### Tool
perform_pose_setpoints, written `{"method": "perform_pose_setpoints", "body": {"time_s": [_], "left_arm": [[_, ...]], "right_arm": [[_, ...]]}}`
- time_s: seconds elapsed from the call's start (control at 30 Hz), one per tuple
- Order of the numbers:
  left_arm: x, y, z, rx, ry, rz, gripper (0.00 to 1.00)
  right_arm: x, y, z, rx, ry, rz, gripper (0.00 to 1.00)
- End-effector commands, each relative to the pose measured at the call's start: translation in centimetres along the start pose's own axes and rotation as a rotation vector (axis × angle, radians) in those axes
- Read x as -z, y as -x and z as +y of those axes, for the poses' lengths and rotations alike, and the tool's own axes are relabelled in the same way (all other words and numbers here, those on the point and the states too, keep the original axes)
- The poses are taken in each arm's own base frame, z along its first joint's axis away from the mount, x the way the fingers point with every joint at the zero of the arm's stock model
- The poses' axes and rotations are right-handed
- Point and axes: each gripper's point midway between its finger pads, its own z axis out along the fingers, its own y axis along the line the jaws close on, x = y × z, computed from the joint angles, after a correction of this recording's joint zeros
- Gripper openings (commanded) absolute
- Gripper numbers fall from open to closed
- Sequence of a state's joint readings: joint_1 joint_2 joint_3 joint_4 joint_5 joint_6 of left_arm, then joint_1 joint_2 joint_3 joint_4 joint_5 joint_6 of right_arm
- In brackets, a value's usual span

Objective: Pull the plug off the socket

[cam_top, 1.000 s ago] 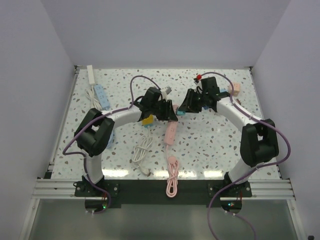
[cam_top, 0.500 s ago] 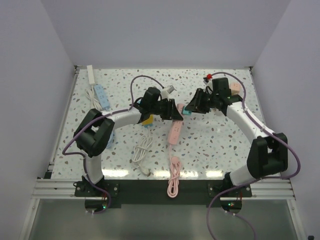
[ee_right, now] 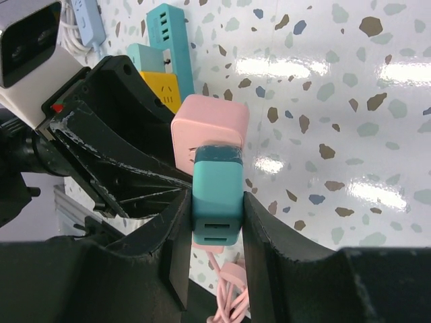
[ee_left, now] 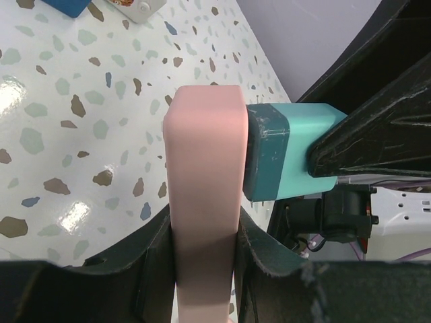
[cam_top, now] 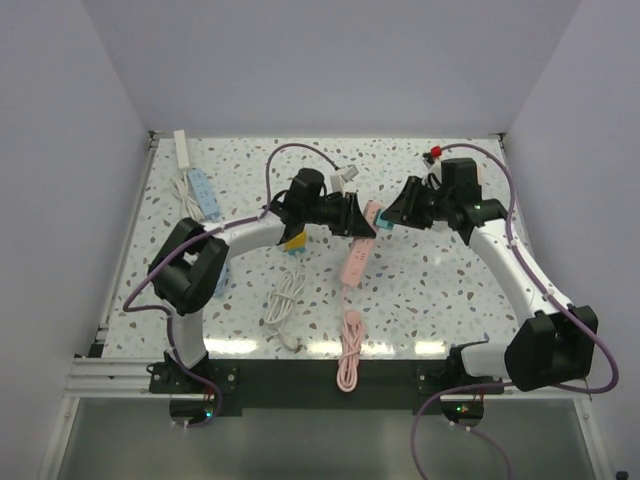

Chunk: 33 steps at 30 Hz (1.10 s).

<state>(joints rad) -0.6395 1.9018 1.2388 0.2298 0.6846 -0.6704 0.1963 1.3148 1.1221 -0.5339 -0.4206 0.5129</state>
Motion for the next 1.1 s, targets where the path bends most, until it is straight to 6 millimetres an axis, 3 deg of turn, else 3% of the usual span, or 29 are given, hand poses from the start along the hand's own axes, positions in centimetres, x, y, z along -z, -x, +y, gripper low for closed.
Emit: {"method": "perform_pose_setpoints", "body": {"time_s": [0.0, 0.23, 0.37, 0.5, 0.53, 0.6, 0.63, 0.7, 0.8, 0.83, 0.87, 0.93, 0.97, 1.03, 1.07], "left_arm": [[1.5, 1.6, 7.1, 0.117, 0.249, -0.064, 0.00], [-0.2, 2.5, 6.5, 0.129, 0.282, -0.076, 0.00], [-0.4, 3.5, 6.0, 0.126, 0.280, -0.100, 0.00], [0.0, 4.9, 3.9, 0.095, 0.224, -0.121, 0.00], [0.3, 5.5, 2.6, 0.089, 0.194, -0.129, 0.00], [0.8, 6.5, 0.7, 0.069, 0.150, -0.146, 0.00], [1.6, 7.5, -1.3, 0.052, 0.109, -0.164, 0.00], [3.1, 9.2, -4.3, 0.019, 0.076, -0.196, 0.00], [5.8, 10.5, -6.8, 0.010, 0.067, -0.211, 0.00], [6.4, 10.5, -7.2, 0.017, 0.065, -0.202, 0.00], [7.6, 10.6, -6.4, 0.052, 0.085, -0.191, 0.00], [9.8, 10.3, -6.9, 0.086, 0.059, -0.173, 0.00], [11.4, 10.3, -5.8, 0.121, 0.079, -0.178, 0.00], [14.1, 10.0, -5.8, 0.121, 0.101, -0.192, 0.00], [16.0, 9.9, -4.4, 0.154, 0.157, -0.206, 0.00]], "right_arm": [[3.1, 1.5, -1.2, 0.015, -0.092, -0.075, 0.00], [2.5, 1.2, -1.9, -0.053, -0.115, -0.115, 0.00], [3.4, 1.5, -2.6, -0.043, -0.164, -0.157, 0.00], [4.6, 2.9, -7.5, -0.101, -0.424, -0.236, 0.00], [4.5, 3.5, -9.7, -0.120, -0.528, -0.254, 0.00], [5.2, 5.2, -12.0, -0.199, -0.616, -0.315, 0.00], [4.8, 5.7, -13.6, -0.234, -0.668, -0.319, 0.00], [5.3, 7.8, -14.9, -0.288, -0.715, -0.385, 0.00], [5.3, 9.6, -17.2, -0.317, -0.827, -0.418, 0.00], [5.8, 10.6, -17.9, -0.340, -0.843, -0.436, 0.00], [5.2, 10.3, -19.7, -0.367, -0.884, -0.401, 0.00], [4.7, 11.3, -20.6, -0.390, -0.895, -0.403, 0.00], [4.1, 11.0, -22.0, -0.410, -0.920, -0.372, 0.00], [3.7, 12.0, -22.8, -0.416, -0.929, -0.379, 0.00], [3.0, 11.9, -24.0, -0.427, -0.944, -0.361, 0.00]]}}
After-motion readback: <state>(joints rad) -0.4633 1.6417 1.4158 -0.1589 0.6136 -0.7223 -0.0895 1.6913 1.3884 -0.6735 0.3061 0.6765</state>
